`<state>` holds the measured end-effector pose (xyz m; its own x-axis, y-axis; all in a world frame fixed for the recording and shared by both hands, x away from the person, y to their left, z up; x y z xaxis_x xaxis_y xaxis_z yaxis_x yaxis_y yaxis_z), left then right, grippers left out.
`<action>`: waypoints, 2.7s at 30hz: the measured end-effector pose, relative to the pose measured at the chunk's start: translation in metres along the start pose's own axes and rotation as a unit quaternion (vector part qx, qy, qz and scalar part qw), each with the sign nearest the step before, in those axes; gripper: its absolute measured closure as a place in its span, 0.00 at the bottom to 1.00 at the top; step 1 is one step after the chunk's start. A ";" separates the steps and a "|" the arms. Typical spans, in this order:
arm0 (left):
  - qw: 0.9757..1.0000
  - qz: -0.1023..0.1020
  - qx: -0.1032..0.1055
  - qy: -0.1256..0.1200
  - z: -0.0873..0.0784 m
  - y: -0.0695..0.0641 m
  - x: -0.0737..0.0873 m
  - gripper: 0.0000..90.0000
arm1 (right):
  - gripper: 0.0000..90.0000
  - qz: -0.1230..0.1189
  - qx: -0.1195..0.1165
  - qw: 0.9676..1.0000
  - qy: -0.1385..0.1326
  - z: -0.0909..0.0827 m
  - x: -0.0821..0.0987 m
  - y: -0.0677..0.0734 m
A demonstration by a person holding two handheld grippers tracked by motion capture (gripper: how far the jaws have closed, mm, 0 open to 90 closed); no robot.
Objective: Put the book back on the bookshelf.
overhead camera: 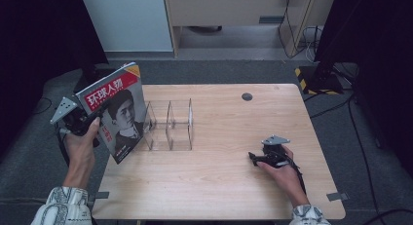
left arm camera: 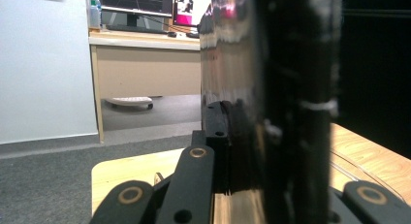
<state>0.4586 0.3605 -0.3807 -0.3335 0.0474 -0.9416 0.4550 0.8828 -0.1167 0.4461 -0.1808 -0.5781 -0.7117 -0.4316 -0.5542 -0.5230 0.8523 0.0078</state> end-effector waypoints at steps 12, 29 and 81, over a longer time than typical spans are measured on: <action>1.000 0.023 -0.004 0.005 0.014 -0.008 0.010 0.96 | 0.26 0.000 0.000 1.000 0.000 0.000 0.000 0.000; 1.000 0.016 -0.009 -0.018 0.009 -0.007 0.023 0.95 | 0.26 0.000 0.000 1.000 0.000 0.000 0.000 0.000; 1.000 -0.012 0.014 -0.015 -0.010 -0.007 0.033 0.96 | 0.25 -0.003 -0.002 1.000 0.000 -0.001 0.001 0.001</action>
<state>0.4366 0.3606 -0.4077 -0.3200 0.0126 -0.9473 0.4697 0.8705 -0.1471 0.4447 -0.1808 -0.5781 -0.7095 -0.4362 -0.5535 -0.5287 0.8488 0.0088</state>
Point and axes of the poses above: each handheld gripper's, and its own axes: z roughly forward along the jaws, x roughly out of its underside, y roughly to its left, the point moved 6 cm from there along z, roughly forward along the jaws, and after that the axes turned 14 degrees about y, right-handed, at the moved point
